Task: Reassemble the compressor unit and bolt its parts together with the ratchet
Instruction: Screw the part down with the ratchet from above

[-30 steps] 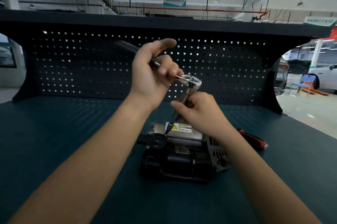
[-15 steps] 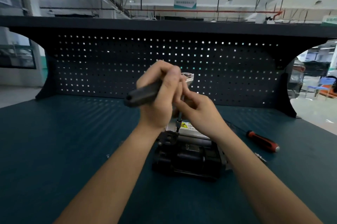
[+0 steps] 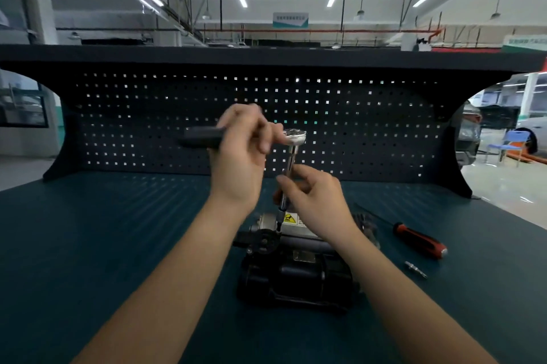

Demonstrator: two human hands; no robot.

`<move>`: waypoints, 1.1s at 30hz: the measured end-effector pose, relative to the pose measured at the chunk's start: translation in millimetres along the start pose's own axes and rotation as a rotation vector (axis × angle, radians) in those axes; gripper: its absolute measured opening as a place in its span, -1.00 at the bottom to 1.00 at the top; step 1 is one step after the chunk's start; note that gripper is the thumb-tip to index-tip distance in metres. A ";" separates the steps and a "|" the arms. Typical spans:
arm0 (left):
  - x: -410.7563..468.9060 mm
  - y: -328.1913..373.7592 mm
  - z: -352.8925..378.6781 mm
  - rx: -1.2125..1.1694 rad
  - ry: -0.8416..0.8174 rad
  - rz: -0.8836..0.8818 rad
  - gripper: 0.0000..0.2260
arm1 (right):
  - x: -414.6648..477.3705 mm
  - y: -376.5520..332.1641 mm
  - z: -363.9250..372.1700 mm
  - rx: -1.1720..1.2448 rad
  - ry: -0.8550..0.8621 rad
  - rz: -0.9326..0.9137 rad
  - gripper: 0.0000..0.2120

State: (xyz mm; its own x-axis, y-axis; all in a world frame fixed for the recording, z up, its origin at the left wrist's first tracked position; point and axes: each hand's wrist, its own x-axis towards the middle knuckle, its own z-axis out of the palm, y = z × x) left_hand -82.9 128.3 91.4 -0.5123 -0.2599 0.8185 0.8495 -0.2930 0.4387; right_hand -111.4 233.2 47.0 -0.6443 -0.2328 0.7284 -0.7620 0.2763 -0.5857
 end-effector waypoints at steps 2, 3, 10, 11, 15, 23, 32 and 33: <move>-25.7 -3.7 12.1 0.465 -0.255 0.428 -0.69 | -2.0 -3.2 2.8 0.084 0.064 -0.048 -0.79; -32.6 -5.5 16.5 0.620 -0.356 0.618 -0.64 | -3.7 -7.0 3.6 0.182 0.092 -0.025 -0.79; -26.3 4.0 3.8 0.381 -0.288 0.468 -0.53 | -0.6 1.3 8.5 0.147 0.010 0.130 -0.77; -22.6 5.6 4.5 0.346 -0.242 0.427 -0.54 | 0.1 -0.3 11.7 0.154 -0.019 0.098 -0.77; -10.8 8.5 5.2 0.236 -0.220 0.348 -0.61 | 1.2 -1.8 16.3 0.299 -0.088 0.121 -0.74; 14.6 2.4 2.0 -0.388 -0.070 -0.141 -0.59 | -0.3 2.6 31.6 0.757 -0.036 0.369 -0.62; 52.2 -1.5 -12.1 -0.352 0.440 -0.531 -0.80 | 7.2 1.5 40.1 0.663 -0.047 0.403 -0.42; 45.0 4.2 -15.9 -0.328 0.451 -0.491 -0.80 | 8.4 1.8 43.0 0.611 -0.031 0.395 -0.43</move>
State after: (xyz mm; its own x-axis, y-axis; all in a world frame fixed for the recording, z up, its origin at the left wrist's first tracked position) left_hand -104.3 100.7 124.2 -0.8856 -0.3596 0.2940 0.4639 -0.7144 0.5239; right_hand -121.0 191.7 36.8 -0.8734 -0.2522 0.4166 -0.3666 -0.2227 -0.9033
